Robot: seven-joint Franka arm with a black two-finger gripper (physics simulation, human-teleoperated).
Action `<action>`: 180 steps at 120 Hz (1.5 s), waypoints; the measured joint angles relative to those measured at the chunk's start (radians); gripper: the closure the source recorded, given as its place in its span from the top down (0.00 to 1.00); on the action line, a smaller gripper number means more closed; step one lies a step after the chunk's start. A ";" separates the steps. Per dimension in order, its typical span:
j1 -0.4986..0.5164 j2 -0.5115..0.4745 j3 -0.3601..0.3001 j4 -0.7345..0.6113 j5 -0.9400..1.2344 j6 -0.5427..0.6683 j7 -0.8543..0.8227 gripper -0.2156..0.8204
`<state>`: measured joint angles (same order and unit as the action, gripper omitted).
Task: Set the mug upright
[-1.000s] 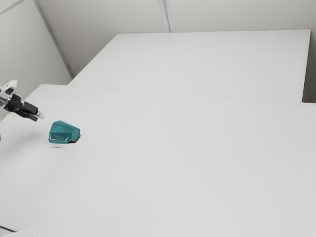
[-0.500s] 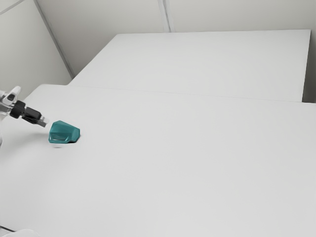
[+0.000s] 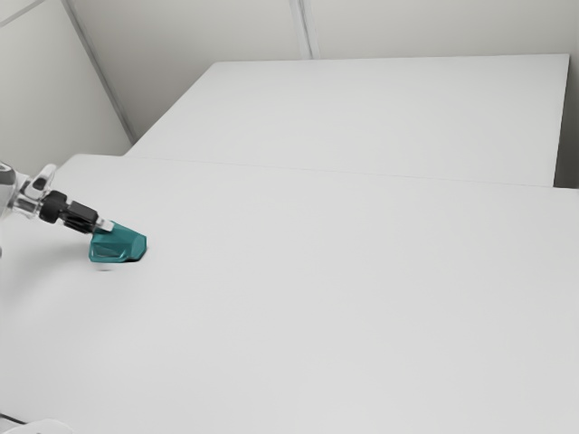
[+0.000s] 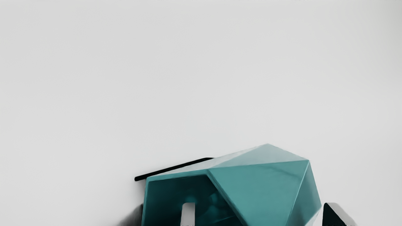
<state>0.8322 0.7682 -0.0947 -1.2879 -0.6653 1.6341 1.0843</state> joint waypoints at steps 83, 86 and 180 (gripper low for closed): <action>0.069 -0.074 -0.083 -0.038 0.005 -0.050 -0.032 0.06; 0.070 -0.077 -0.084 -0.042 0.006 -0.053 -0.032 0.05; -0.155 -0.670 -0.250 -0.695 0.360 0.482 -0.093 0.04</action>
<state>0.6770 0.0986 -0.3442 -1.9827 -0.3052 2.1157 0.9917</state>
